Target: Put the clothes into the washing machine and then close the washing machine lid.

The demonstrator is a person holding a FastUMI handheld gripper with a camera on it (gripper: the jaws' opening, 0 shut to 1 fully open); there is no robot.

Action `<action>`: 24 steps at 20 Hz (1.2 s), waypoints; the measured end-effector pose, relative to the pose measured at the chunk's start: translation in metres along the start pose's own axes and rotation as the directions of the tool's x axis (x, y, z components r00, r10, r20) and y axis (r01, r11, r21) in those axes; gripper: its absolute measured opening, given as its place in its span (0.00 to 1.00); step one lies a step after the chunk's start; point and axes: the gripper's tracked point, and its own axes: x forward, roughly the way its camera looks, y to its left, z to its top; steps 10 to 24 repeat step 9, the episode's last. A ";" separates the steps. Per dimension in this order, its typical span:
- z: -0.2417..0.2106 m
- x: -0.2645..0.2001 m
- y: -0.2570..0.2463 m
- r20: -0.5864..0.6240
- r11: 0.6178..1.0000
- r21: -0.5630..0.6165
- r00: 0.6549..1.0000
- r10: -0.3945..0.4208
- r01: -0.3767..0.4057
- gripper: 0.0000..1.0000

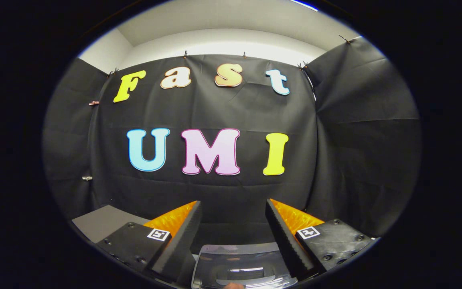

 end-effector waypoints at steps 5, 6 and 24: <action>-0.001 0.002 0.000 -0.002 1.000 -0.002 1.000 -0.003 0.003 0.99; -0.001 0.002 0.001 -0.002 1.000 0.002 1.000 -0.002 0.002 0.99; 0.001 0.002 0.002 0.001 1.000 0.000 1.000 -0.002 0.002 0.99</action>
